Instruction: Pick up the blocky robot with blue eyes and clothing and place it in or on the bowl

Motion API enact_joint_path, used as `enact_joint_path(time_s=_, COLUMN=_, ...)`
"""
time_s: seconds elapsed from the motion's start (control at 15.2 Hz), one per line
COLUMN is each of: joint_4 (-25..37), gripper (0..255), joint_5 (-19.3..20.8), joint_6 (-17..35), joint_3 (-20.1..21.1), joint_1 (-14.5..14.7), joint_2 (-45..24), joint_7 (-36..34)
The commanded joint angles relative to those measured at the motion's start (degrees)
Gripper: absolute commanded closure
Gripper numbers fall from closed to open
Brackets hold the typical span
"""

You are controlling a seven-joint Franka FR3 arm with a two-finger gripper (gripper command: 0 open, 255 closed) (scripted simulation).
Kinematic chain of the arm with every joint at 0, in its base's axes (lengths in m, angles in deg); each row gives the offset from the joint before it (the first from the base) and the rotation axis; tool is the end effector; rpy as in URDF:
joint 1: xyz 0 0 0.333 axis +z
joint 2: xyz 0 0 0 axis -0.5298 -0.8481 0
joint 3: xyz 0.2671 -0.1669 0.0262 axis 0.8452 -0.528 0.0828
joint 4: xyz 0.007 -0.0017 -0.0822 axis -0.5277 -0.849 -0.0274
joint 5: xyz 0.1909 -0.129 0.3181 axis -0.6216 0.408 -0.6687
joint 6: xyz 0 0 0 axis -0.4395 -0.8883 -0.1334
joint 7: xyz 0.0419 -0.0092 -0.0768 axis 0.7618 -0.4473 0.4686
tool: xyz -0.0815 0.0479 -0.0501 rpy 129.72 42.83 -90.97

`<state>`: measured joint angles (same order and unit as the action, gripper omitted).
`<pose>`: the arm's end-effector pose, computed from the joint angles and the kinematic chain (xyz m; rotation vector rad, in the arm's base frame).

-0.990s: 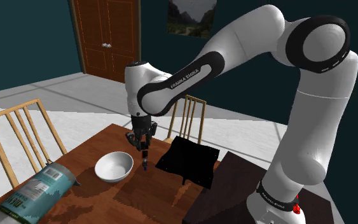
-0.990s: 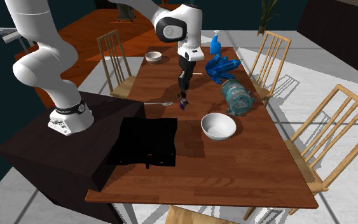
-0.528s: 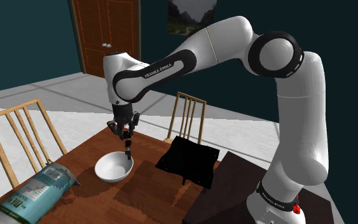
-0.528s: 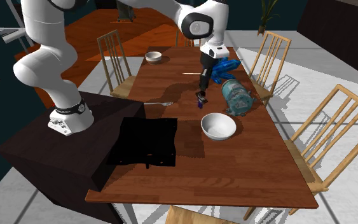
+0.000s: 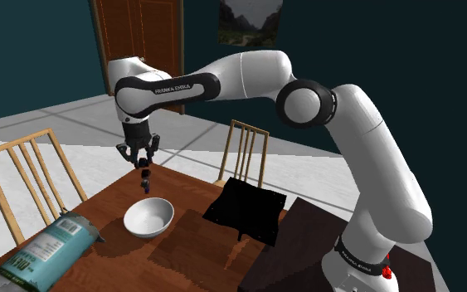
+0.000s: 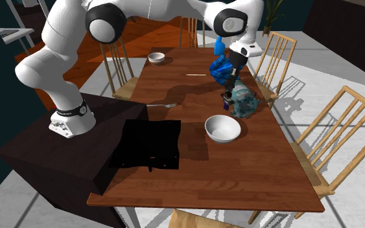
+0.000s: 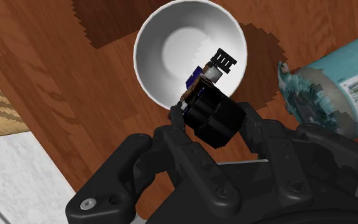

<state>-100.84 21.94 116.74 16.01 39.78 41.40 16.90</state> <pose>0.7098 0.2374 0.3683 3.0918 -0.1912 -0.0624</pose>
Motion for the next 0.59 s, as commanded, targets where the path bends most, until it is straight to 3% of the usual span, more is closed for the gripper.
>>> enact_joint_path(time_s=0.0, joint_4=2.02, gripper=255, joint_5=0.25, joint_6=-0.19, joint_3=-0.24, joint_1=0.38, joint_2=-1.82, joint_7=0.12)
enact_joint_path(time_s=0.53, joint_4=-1.66, gripper=255, joint_5=0.74, joint_6=4.88, joint_3=-0.55, joint_1=0.08, joint_2=-3.32, joint_7=-0.41)
